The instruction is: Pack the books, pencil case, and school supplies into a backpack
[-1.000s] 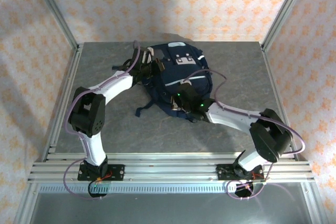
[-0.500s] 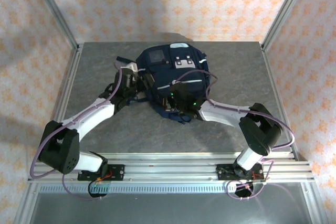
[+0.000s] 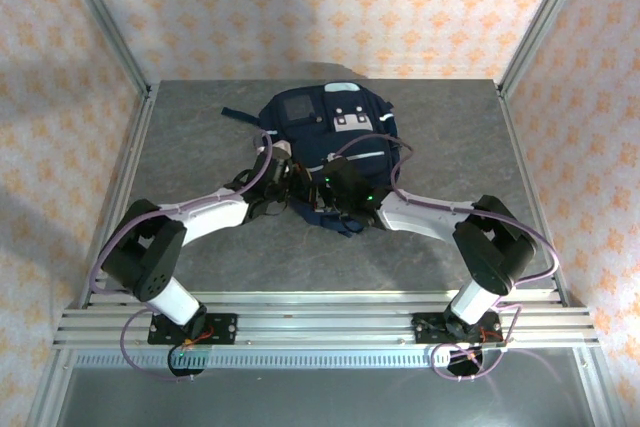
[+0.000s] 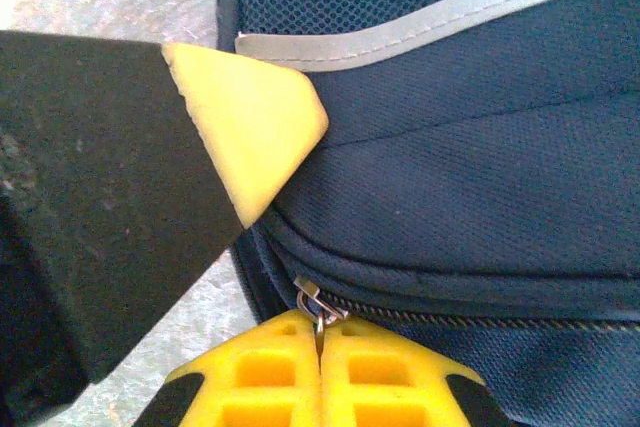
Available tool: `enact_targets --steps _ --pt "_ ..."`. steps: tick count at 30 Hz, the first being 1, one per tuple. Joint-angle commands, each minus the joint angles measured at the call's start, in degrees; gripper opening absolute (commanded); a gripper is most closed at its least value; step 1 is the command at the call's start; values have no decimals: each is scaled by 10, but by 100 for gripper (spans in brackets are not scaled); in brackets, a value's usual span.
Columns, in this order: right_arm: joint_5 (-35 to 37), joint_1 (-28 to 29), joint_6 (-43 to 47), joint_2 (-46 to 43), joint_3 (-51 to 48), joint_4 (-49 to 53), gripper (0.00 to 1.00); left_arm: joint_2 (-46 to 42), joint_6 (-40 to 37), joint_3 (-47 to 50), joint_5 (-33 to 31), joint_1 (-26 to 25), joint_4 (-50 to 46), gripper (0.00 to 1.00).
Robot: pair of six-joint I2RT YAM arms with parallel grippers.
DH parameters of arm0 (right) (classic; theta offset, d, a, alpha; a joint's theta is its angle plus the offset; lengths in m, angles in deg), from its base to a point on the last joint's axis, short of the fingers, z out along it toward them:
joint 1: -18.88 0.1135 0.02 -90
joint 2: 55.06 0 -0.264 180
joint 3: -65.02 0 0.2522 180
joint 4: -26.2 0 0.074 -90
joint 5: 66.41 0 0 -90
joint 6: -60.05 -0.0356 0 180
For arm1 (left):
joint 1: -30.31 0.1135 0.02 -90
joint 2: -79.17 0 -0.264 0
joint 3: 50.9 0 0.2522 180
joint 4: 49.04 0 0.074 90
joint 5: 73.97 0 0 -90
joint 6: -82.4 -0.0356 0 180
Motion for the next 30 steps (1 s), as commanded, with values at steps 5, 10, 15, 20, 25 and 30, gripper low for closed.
enact_targets --steps 5,10,15,20,25,30 --pt "36 -28 -3 -39 -16 67 0 3 -22 -29 -49 33 9 0" --pt "63 -85 13 -102 -82 96 0 -13 -45 -27 -45 58 -12 0" --pt "116 -139 49 -142 -118 125 0 -18 -58 -30 -45 73 -22 0" --pt "102 -132 64 -164 -114 131 0 3 -73 -66 -43 95 -34 0" --pt "60 -40 24 -141 -89 92 0 37 -97 -141 -47 125 -67 0" --pt "20 36 -18 -54 -27 8 0 38 -111 -195 -45 137 -107 30"
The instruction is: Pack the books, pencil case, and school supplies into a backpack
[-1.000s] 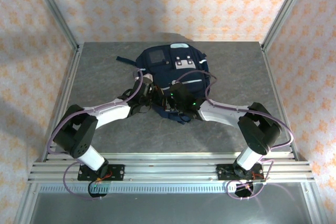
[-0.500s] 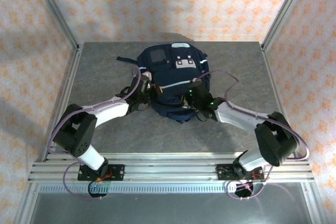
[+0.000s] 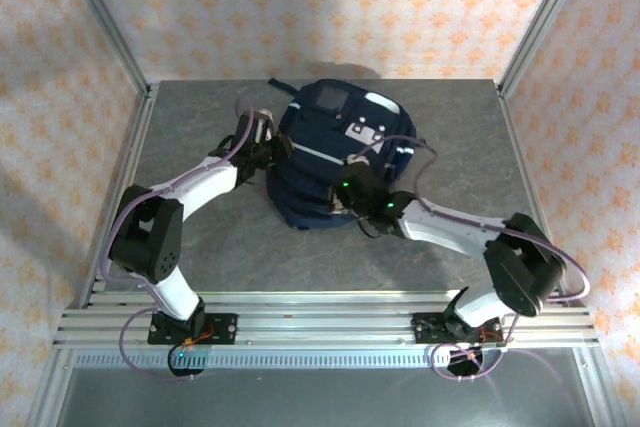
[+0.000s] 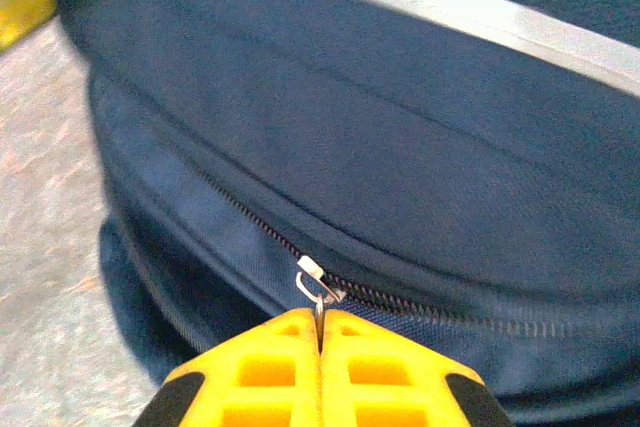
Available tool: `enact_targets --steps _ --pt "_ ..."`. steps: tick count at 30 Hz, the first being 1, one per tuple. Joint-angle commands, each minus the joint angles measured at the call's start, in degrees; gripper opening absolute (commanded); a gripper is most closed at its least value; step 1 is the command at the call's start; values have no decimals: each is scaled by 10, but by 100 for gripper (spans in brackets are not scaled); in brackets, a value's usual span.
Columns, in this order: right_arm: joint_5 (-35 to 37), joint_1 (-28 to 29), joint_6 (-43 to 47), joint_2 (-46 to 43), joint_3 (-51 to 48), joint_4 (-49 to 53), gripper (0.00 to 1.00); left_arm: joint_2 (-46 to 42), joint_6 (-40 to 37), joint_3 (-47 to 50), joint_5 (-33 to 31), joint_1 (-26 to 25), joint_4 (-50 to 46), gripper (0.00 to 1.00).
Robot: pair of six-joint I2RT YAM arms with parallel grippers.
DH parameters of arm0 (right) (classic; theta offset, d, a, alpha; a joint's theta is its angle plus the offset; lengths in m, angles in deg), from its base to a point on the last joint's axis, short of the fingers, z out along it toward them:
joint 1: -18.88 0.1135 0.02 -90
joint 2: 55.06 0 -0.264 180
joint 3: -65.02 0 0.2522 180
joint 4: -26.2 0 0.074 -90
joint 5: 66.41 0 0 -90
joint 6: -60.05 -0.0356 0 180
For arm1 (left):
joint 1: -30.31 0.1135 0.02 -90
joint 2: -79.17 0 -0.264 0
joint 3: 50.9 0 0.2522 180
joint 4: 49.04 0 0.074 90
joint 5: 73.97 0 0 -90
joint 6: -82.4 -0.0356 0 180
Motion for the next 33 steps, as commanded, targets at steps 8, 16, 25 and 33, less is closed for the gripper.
enact_targets --steps 8,16,25,33 --pt "-43 39 -46 93 84 -46 0 -136 45 128 -16 13 60 49" --pt "-55 39 -44 105 91 -48 0 -174 121 234 -8 -60 129 56" --pt "-68 41 -45 107 87 -46 0 -67 120 178 -23 -93 162 40" --pt "-23 35 -32 69 49 11 0 -56 106 168 -29 -73 154 0"
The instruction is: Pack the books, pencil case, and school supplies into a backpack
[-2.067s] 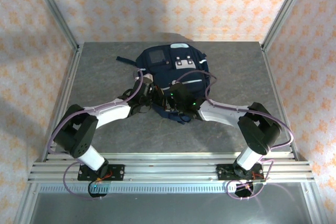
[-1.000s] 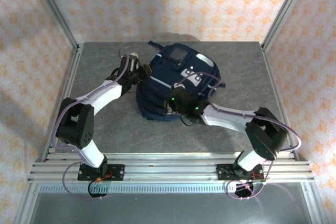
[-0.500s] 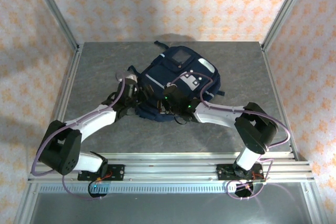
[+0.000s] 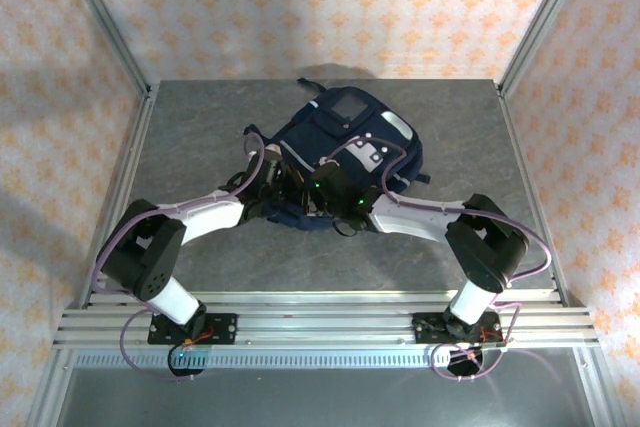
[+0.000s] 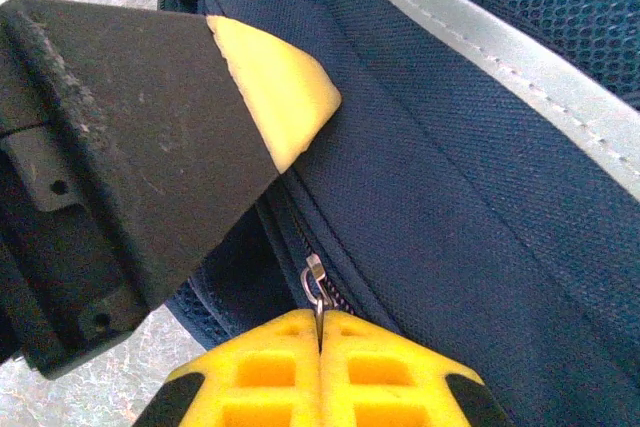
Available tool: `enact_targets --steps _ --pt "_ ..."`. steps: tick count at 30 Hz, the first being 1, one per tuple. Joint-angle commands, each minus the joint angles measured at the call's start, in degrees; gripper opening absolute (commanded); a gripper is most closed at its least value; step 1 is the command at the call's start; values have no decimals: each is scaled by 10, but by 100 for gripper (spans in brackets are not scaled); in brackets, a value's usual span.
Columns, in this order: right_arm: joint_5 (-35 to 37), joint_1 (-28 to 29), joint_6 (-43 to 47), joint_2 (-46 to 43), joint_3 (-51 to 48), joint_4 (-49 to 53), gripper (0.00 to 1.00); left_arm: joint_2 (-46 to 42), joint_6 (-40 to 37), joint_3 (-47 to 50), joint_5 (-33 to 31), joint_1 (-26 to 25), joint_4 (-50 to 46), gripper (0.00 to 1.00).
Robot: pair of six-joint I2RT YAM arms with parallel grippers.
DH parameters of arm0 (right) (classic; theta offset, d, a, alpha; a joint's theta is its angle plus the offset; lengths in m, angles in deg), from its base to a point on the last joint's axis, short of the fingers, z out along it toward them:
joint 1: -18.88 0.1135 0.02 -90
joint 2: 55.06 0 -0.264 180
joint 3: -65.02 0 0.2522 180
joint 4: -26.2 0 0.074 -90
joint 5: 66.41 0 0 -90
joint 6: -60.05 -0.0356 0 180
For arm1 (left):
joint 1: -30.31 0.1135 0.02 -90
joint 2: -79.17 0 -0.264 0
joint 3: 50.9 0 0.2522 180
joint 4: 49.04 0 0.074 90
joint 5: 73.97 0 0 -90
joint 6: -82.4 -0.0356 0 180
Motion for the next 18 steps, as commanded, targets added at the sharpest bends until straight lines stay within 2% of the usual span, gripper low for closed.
enact_targets --steps 1,5,10,13,18 --pt "20 -4 8 -46 -34 41 0 -2 -18 -14 -17 20 25 0" --pt "32 -42 18 -94 -86 64 0 -9 -35 -12 -13 37 6 0" --pt "62 -127 52 -145 -127 98 0 -21 -49 -7 -8 52 -4 0" --pt "78 -188 65 -155 -127 107 0 -25 -57 -7 -11 57 -12 0" --pt "124 -236 62 -141 -107 115 0 -29 -65 -6 -18 61 -19 0"
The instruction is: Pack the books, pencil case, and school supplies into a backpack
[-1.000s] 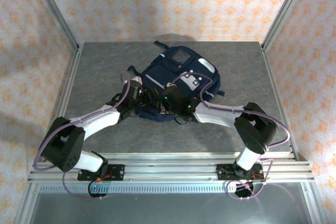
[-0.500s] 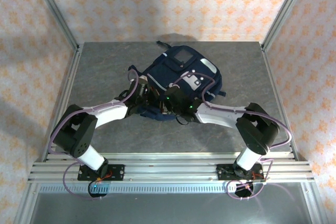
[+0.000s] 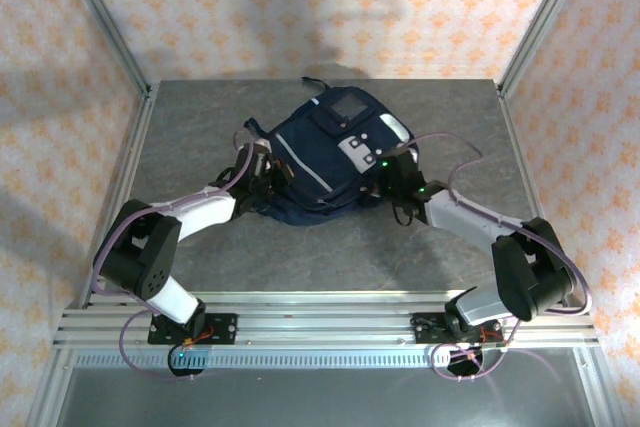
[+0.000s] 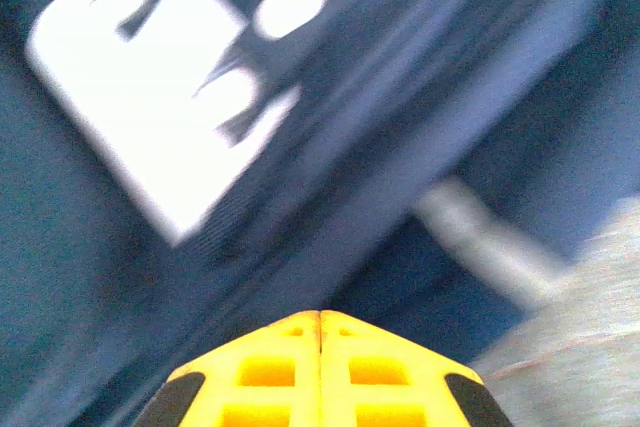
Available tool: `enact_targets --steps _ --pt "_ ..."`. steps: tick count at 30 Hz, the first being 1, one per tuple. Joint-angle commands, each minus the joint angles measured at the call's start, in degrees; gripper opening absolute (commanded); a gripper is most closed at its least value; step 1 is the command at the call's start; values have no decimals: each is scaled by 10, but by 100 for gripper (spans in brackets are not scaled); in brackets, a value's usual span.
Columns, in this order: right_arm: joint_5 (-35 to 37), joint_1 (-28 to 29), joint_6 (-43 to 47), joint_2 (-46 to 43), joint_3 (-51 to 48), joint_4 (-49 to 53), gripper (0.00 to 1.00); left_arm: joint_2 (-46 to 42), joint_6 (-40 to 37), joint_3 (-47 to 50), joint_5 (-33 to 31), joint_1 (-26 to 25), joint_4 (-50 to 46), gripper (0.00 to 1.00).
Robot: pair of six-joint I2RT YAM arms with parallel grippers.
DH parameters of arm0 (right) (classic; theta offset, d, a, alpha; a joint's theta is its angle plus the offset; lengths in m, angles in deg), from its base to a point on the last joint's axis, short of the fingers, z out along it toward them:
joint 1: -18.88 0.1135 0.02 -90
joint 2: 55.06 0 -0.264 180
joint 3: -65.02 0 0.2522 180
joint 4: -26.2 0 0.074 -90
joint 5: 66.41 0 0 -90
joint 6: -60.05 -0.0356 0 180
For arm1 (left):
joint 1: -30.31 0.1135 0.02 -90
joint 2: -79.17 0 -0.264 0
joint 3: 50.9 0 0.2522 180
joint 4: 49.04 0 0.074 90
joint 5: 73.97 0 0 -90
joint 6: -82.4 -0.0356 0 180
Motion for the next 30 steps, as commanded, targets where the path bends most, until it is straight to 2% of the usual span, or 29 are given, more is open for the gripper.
enact_targets --steps 1,5,8,10,12,13,17,22,24,30 --pt "52 -4 10 5 12 31 0 -22 -26 -7 -37 8 -11 0" --pt "12 -4 0 6 24 15 0 -22 -22 -12 -23 8 -8 0" --pt "-40 5 12 -14 21 0 5 -30 -21 -14 -17 7 -7 0" --pt "-71 26 28 -38 9 -18 14 -37 -21 -19 -10 8 -12 0" --pt "-88 58 46 -60 -2 -31 28 -46 -17 -22 1 7 -14 0" --pt "-95 72 54 -69 -8 -37 32 -51 -13 -23 5 8 -14 0" --pt "-107 130 80 -72 -22 -54 39 -68 -1 -30 23 8 -13 0" --pt "-107 175 94 -31 -16 -72 49 -69 7 -48 37 7 -16 0" --pt "-92 189 96 -7 -8 -80 51 -67 9 -52 38 7 -15 0" --pt "-85 208 91 53 26 -93 49 -65 16 -48 41 7 -11 0"
